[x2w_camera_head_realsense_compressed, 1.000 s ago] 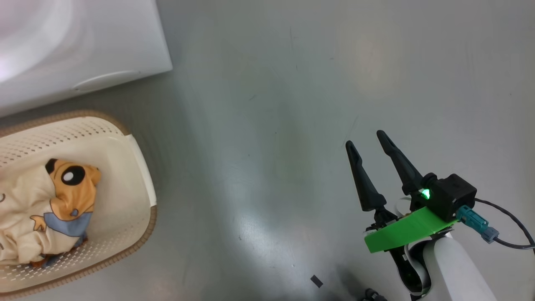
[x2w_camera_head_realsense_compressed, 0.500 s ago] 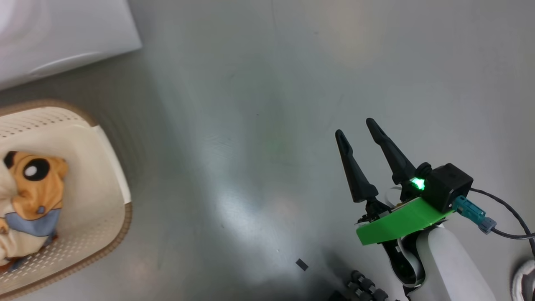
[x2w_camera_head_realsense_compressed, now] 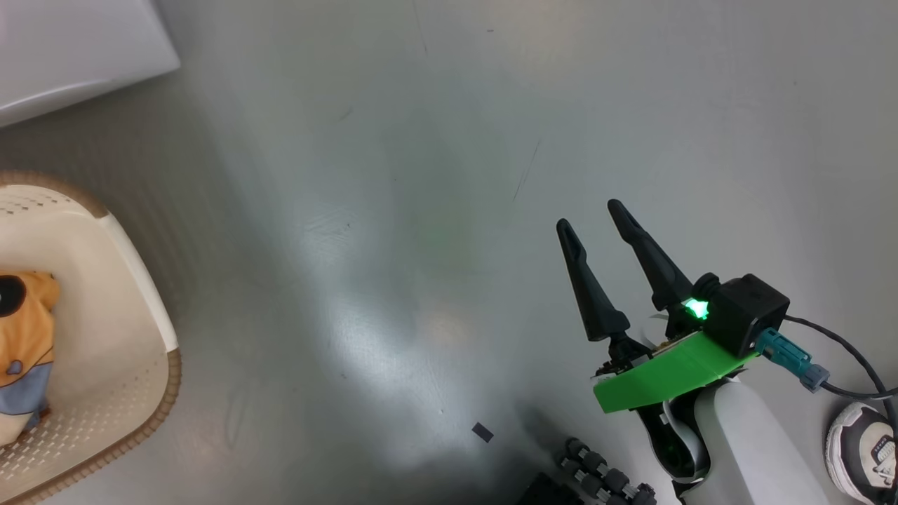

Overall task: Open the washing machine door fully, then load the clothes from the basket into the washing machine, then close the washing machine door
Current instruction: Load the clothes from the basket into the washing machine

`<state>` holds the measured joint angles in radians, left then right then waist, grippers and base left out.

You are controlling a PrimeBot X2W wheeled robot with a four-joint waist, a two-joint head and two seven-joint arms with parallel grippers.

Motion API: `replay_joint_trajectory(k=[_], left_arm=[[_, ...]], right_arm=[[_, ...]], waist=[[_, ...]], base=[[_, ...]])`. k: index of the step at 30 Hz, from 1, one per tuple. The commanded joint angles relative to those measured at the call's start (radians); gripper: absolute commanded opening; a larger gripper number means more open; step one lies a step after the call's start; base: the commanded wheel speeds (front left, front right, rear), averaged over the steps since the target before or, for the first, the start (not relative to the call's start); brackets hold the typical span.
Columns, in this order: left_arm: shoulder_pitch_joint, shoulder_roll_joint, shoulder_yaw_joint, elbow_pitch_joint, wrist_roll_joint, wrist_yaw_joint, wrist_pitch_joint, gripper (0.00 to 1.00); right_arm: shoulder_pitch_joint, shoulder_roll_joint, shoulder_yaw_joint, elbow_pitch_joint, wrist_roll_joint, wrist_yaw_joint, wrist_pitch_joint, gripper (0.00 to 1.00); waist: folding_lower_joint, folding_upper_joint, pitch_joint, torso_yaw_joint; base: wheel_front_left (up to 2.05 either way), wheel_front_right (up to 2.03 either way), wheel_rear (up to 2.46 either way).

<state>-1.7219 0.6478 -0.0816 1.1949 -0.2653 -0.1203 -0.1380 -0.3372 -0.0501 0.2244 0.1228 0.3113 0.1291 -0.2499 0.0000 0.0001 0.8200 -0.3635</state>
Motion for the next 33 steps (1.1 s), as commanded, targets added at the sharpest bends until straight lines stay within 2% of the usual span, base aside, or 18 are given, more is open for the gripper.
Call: replay_joint_trajectory(k=[1, 12, 21, 26, 33], left_arm=[[-0.006, 0.049, -0.007, -0.019, 0.0, 0.002, -0.016, 1.0], [0.007, 0.023, -0.035, 0.017, -0.007, -0.002, -0.034, 1.0], [0.109, -0.032, -0.075, 0.03, -0.05, -0.01, -0.078, 1.0], [0.222, -0.077, -0.135, -0.03, -0.124, -0.01, -0.098, 1.0], [0.388, -0.095, -0.217, -0.131, -0.275, -0.01, -0.104, 1.0]], right_arm=[[0.015, 0.0, 0.018, -0.017, 0.017, 0.002, -0.012, 1.0], [0.01, 0.0, 0.01, -0.016, 0.007, 0.002, -0.012, 1.0], [0.008, 0.0, -0.021, -0.007, -0.046, 0.002, -0.012, 1.0], [0.017, 0.0, -0.031, 0.005, -0.083, 0.002, -0.012, 1.0], [0.033, 0.0, -0.038, 0.02, -0.122, 0.002, -0.012, 1.0]], waist=[[0.0, -0.0001, -0.003, 0.002], [0.0, -0.0001, -0.03, 0.027], [0.0, -0.0001, -0.105, 0.102], [0.0, -0.0001, -0.159, 0.152], [0.0, -0.0001, -0.235, 0.221]], base=[[0.0, 0.0, 0.0], [0.0, 0.0, 0.0], [0.0, 0.0, 0.0], [0.0, 0.0, 0.0], [0.0, 0.0, 0.0]])
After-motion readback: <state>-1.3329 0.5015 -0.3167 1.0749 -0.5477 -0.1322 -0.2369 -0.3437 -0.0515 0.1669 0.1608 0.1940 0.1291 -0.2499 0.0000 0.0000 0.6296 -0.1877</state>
